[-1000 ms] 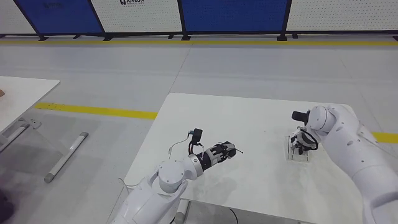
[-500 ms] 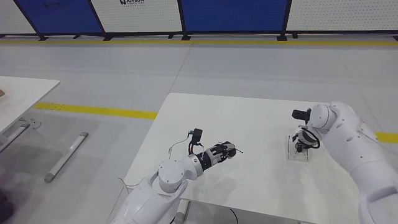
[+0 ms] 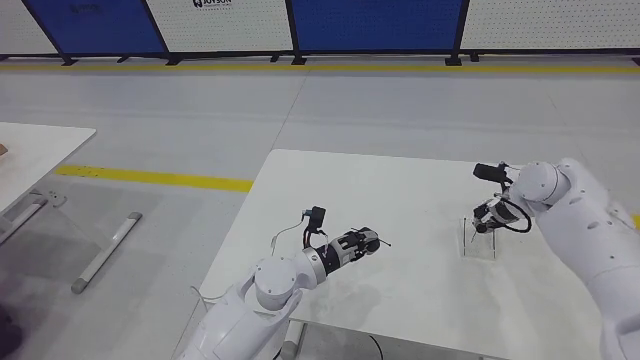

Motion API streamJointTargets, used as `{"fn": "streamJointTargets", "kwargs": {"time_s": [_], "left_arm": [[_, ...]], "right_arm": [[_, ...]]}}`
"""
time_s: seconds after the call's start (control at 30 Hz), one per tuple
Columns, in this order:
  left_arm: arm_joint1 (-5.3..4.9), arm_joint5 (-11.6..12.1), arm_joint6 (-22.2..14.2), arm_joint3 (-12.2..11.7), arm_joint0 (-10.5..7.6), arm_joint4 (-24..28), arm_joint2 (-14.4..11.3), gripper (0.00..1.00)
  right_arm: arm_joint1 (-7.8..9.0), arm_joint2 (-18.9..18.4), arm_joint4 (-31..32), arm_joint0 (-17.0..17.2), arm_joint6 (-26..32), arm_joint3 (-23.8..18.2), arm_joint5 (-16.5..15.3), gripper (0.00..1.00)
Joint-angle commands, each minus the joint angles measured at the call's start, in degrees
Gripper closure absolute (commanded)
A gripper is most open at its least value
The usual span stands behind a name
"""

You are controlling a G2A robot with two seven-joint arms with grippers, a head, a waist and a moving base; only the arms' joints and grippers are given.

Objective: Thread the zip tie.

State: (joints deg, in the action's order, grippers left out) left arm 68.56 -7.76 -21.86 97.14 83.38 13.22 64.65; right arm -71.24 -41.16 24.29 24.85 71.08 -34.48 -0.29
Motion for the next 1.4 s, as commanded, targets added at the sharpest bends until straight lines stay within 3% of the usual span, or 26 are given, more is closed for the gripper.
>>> {"fn": "streamJointTargets", "kwargs": {"time_s": [0.0, 0.07, 0.17, 0.3, 0.4, 1.37], "left_arm": [[0.00, 0.00, 0.00, 0.00, 0.00, 0.00, 0.00, 1.00], [0.00, 0.00, 0.00, 0.00, 0.00, 0.00, 0.00, 1.00], [0.00, 0.00, 0.00, 0.00, 0.00, 0.00, 0.00, 1.00], [0.00, 0.00, 0.00, 0.00, 0.00, 0.00, 0.00, 1.00], [0.00, 0.00, 0.00, 0.00, 0.00, 0.00, 0.00, 1.00], [0.00, 0.00, 0.00, 0.00, 0.00, 0.00, 0.00, 1.00]], "right_arm": [[1.94, -2.82, -0.07, 1.70, -0.27, -4.31, 0.24, 1.00], [3.94, -5.96, -0.06, 3.82, 0.11, -9.30, 0.63, 1.00], [7.71, -12.77, 0.52, 9.66, 1.10, -20.73, 2.33, 1.00], [12.49, -25.10, 0.22, 22.86, 1.80, -41.29, 5.33, 1.00], [14.36, -31.86, -0.74, 31.17, 2.05, -51.53, 5.89, 1.00], [14.36, -31.86, -0.74, 31.17, 2.05, -51.53, 5.89, 1.00]]}}
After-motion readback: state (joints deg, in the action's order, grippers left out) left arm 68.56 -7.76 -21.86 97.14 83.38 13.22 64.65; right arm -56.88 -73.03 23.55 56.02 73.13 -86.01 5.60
